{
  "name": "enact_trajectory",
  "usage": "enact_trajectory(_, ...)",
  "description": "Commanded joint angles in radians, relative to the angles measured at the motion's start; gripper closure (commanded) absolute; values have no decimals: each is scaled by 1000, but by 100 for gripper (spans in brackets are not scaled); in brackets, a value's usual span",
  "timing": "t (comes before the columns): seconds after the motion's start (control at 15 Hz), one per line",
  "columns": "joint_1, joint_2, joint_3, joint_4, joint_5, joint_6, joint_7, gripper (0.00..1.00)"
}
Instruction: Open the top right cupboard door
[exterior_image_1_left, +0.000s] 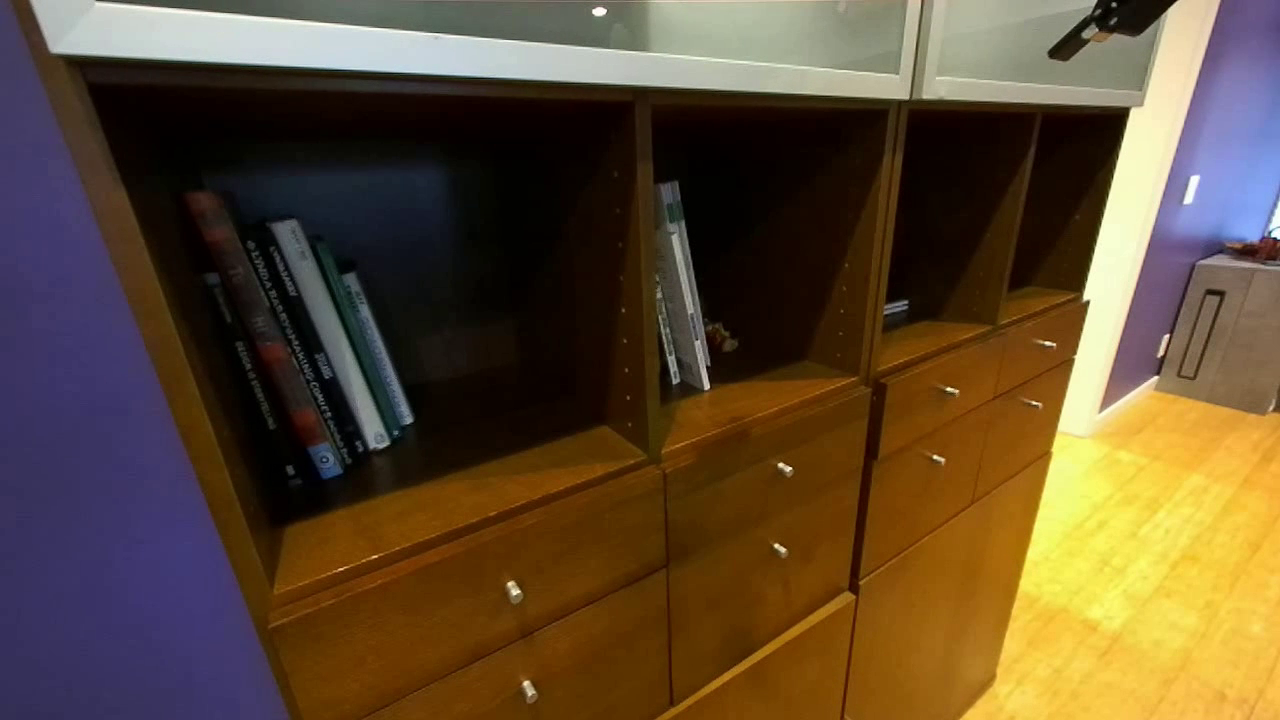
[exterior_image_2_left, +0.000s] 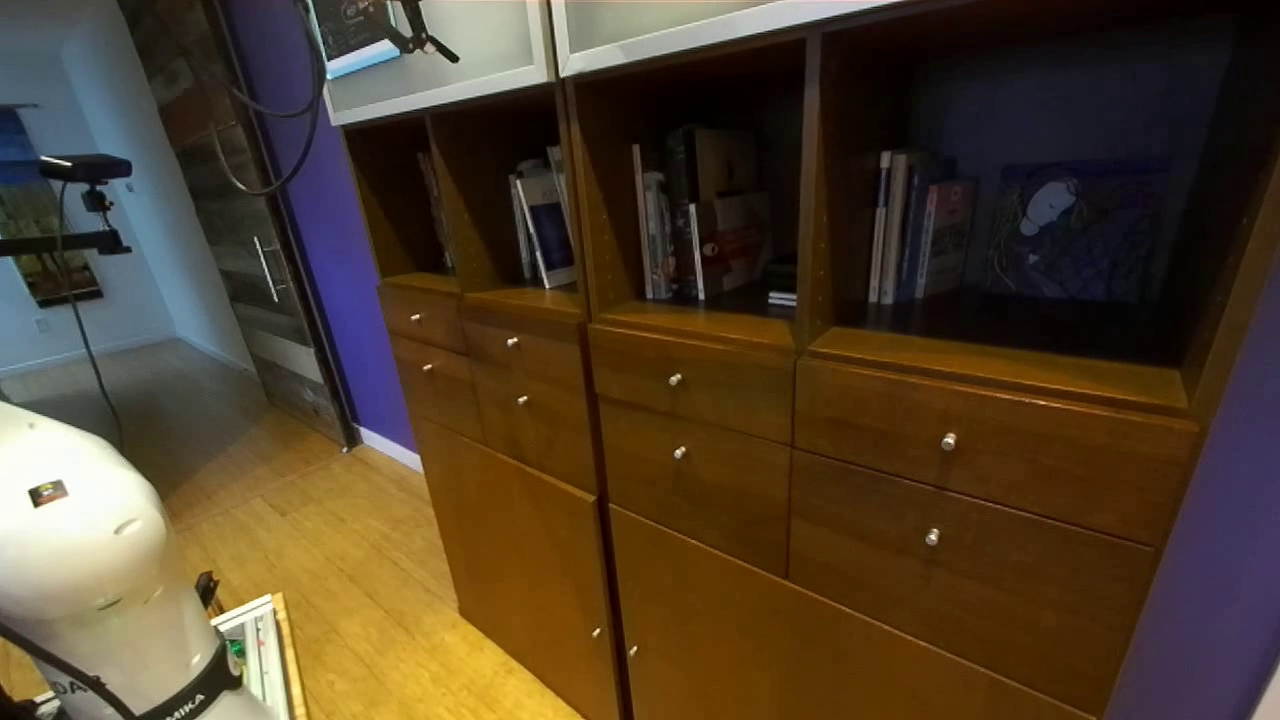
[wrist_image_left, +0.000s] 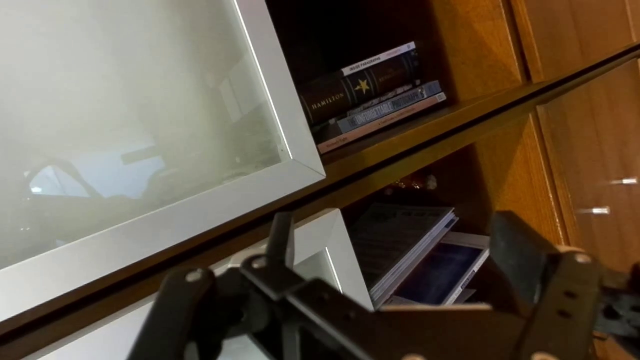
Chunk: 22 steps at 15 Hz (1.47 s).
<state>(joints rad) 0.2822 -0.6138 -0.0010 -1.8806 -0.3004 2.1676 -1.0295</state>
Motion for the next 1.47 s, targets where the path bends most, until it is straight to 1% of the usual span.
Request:
enact_trajectory(0.0, -26, 3, 15, 2, 20, 2, -12, 0)
enact_trajectory(0.07, -26, 5, 20, 2, 21, 12, -2, 0)
enact_trajectory(0.27, -71, 28, 54, -1, -31, 76, 56, 0)
enact_trajectory(0.6, -105, 57, 78, -14, -60, 176, 85, 0)
enact_trajectory(0.67, -103, 61, 77, -17, -58, 194, 79, 25)
enact_trajectory(0.73, -105, 63, 76, -19, -64, 202, 66, 28)
enact_trajectory(0.8, -104, 64, 73, -18, -62, 205, 62, 34)
enact_trajectory(1.0, -82, 57, 54, -14, -45, 195, 2, 58)
enact_trajectory(1.13, -59, 56, 44, -11, -26, 185, -59, 70)
enact_trajectory(1.33, -12, 56, 20, -10, 18, 181, -178, 92)
enact_trajectory(1.4, -13, 56, 18, -7, 23, 173, -196, 98)
